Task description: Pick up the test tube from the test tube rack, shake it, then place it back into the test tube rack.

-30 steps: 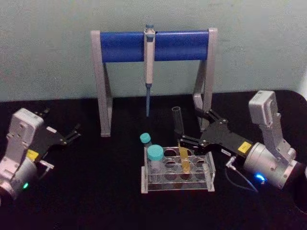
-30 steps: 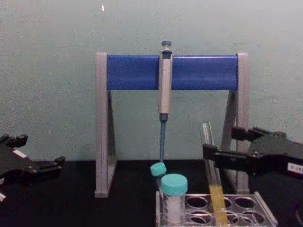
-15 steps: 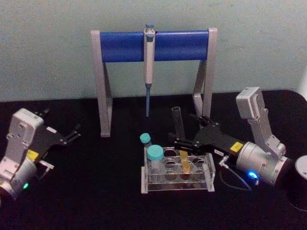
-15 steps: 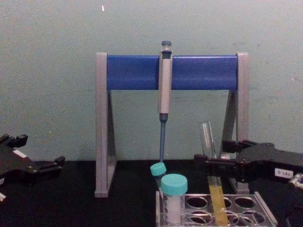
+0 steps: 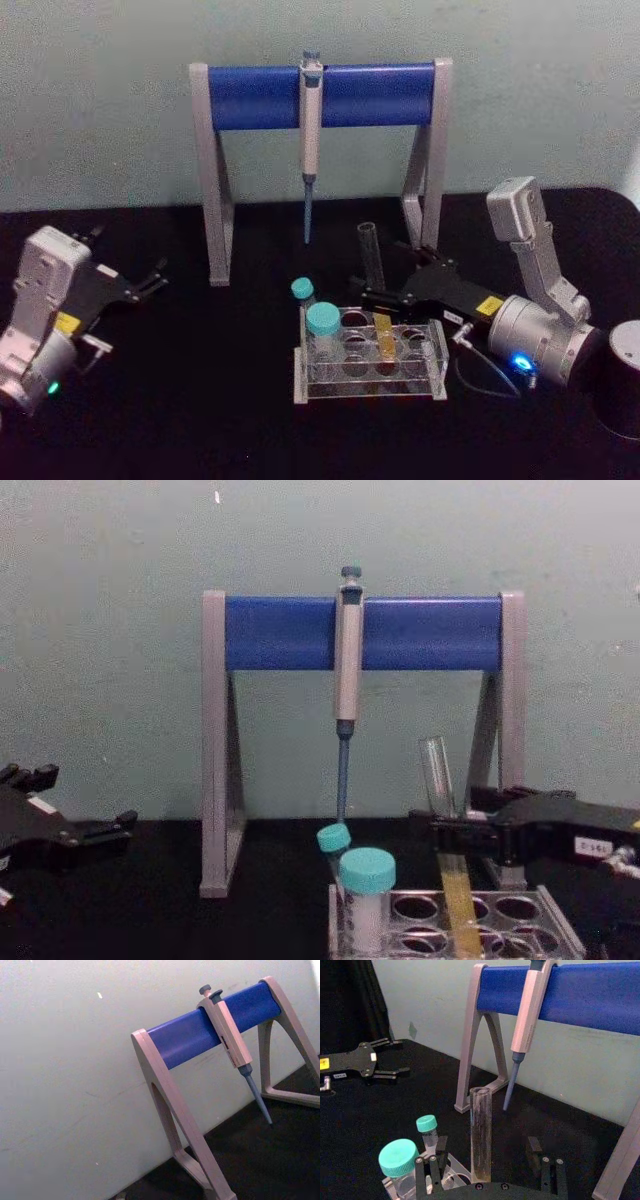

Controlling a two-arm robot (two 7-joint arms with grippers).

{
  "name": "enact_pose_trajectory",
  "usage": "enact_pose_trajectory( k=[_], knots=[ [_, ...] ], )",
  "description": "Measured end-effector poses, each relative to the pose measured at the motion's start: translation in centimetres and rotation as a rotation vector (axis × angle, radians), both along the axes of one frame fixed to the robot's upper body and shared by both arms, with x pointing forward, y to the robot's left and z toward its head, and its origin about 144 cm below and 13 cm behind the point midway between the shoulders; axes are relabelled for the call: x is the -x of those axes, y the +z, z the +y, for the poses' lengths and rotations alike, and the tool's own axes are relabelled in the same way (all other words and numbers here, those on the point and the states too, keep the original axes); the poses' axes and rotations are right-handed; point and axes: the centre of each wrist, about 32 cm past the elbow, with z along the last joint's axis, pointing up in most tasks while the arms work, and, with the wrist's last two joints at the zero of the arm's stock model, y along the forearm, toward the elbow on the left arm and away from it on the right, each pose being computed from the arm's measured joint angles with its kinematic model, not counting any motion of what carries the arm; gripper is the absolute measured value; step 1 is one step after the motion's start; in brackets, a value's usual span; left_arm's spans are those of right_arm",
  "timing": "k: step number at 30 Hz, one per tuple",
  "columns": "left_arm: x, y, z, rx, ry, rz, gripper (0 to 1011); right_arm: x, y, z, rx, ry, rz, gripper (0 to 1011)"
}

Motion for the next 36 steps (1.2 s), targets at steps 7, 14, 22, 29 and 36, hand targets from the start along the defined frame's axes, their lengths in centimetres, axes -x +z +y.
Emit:
enact_pose_trajectory(
  k=[7, 14, 22, 29, 36],
  knots=[
    [0.0, 0.0, 0.0, 0.0, 0.0, 0.0, 1001, -0.09, -0.1, 0.11, 0.014, 0.004, 0.001, 1000],
    [0.0, 0.0, 0.0, 0.0, 0.0, 0.0, 1001, -0.15, -0.21, 0.2, 0.037, 0.013, -0.013, 1000],
    [0.0, 0.0, 0.0, 0.0, 0.0, 0.0, 1001, -0.15, -0.22, 0.2, 0.046, 0.015, -0.023, 1000],
    [0.0, 0.0, 0.0, 0.0, 0.0, 0.0, 1001, -0.13, -0.24, 0.19, 0.045, 0.015, -0.023, 1000],
    [0.0, 0.0, 0.0, 0.0, 0.0, 0.0, 1001, -0.13, -0.24, 0.19, 0.044, 0.015, -0.022, 995]
  ],
)
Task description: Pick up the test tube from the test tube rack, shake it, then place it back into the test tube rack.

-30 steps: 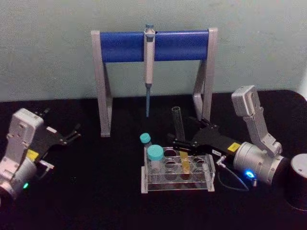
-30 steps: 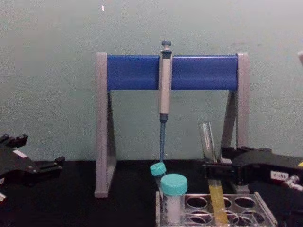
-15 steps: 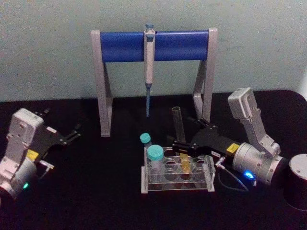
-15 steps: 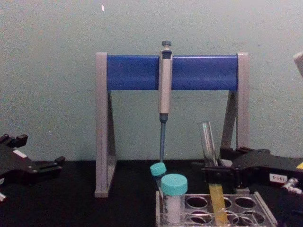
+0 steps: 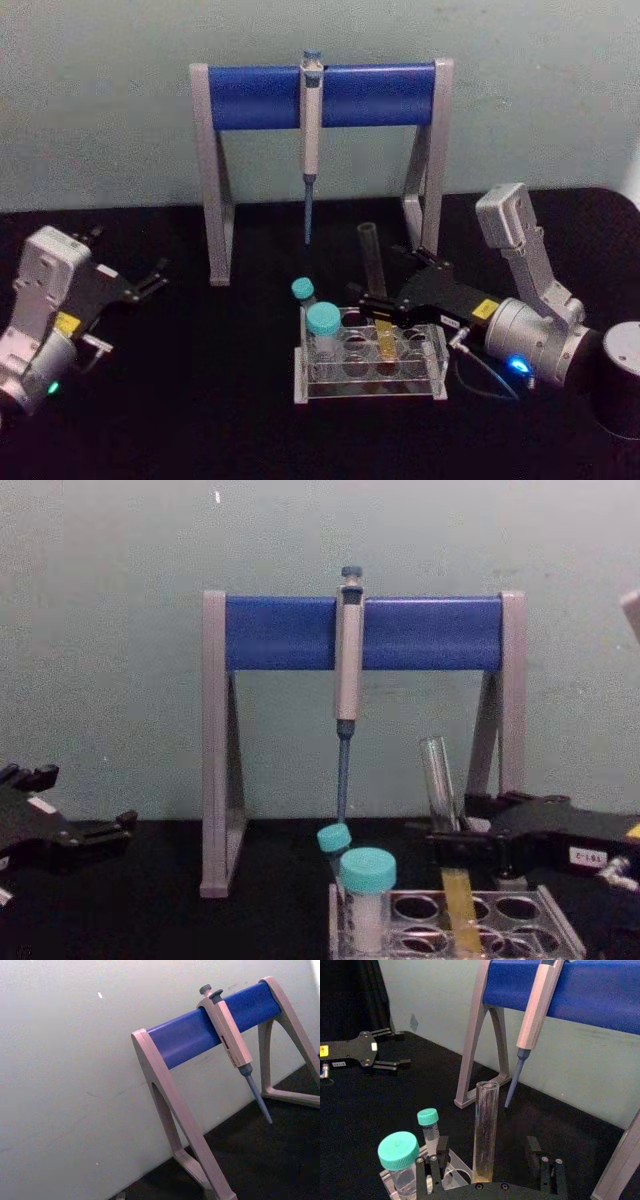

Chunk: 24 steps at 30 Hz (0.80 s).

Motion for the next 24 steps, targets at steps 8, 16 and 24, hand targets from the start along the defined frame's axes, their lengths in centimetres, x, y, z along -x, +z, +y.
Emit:
enact_pose_trajectory(
  k=[8, 16, 24],
  knots=[
    [0.0, 0.0, 0.0, 0.0, 0.0, 0.0, 1002, 0.0, 0.01, -0.01, -0.001, 0.0, 0.001, 817],
    [0.0, 0.0, 0.0, 0.0, 0.0, 0.0, 1001, 0.0, 0.01, -0.01, -0.002, 0.001, 0.001, 561],
    [0.0, 0.0, 0.0, 0.0, 0.0, 0.0, 1001, 0.0, 0.01, -0.01, -0.002, 0.001, 0.001, 322]
  ],
)
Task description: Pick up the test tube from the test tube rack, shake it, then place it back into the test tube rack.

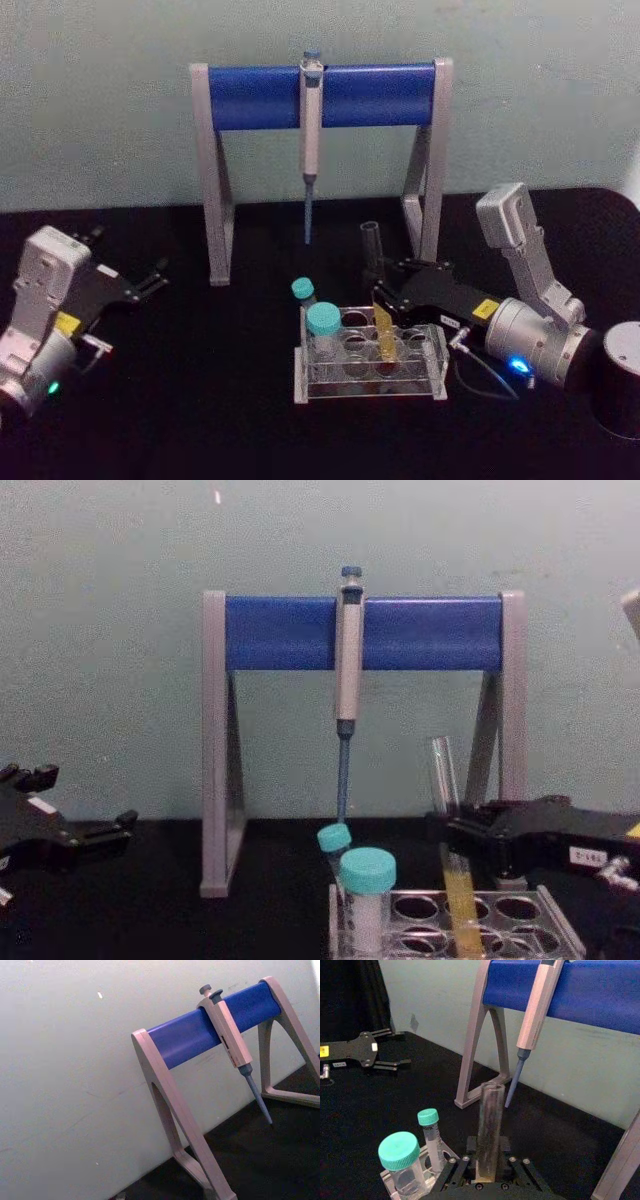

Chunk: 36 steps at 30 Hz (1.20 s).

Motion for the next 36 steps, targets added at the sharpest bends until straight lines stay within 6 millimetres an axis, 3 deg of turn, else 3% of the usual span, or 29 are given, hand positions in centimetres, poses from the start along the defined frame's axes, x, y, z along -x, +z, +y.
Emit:
enact_pose_trajectory(
  k=[1, 4, 36],
  knots=[
    [0.0, 0.0, 0.0, 0.0, 0.0, 0.0, 1001, 0.0, 0.0, 0.0, 0.0, 0.0, 0.0, 258],
    [0.0, 0.0, 0.0, 0.0, 0.0, 0.0, 1001, 0.0, 0.0, 0.0, 0.0, 0.0, 0.0, 229],
    [0.0, 0.0, 0.0, 0.0, 0.0, 0.0, 1001, 0.53, 0.45, -0.42, -0.042, 0.005, -0.056, 229]
  ],
)
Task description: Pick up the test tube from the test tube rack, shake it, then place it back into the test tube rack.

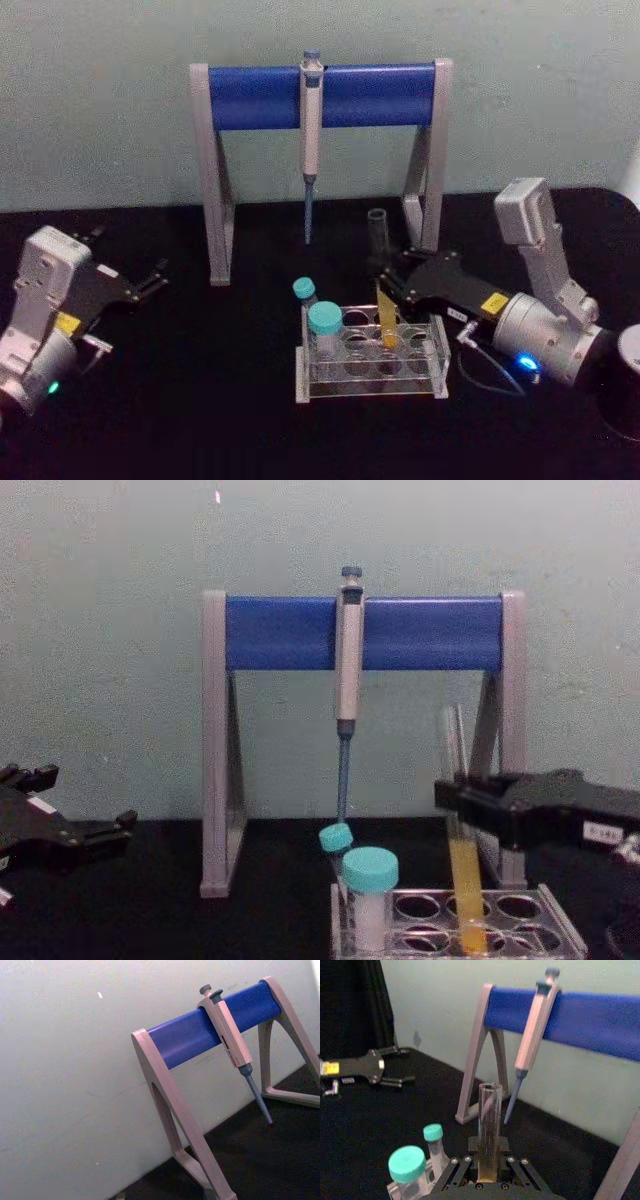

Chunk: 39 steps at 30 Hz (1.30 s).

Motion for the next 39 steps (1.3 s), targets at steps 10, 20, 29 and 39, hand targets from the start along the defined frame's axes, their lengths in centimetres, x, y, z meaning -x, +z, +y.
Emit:
enact_pose_trajectory(
  k=[10, 20, 29, 39],
  knots=[
    [0.0, 0.0, 0.0, 0.0, 0.0, 0.0, 1001, 0.7, 0.9, -0.8, -0.104, -0.015, -0.116, 229],
    [0.0, 0.0, 0.0, 0.0, 0.0, 0.0, 1001, 0.9, 1.0, -1.2, -0.163, -0.043, -0.207, 229],
    [0.0, 0.0, 0.0, 0.0, 0.0, 0.0, 1001, 0.9, 0.8, -1.2, -0.153, -0.057, -0.213, 228],
    [0.0, 0.0, 0.0, 0.0, 0.0, 0.0, 1001, 0.7, 0.6, -1.1, -0.144, -0.027, -0.217, 229]
  ],
)
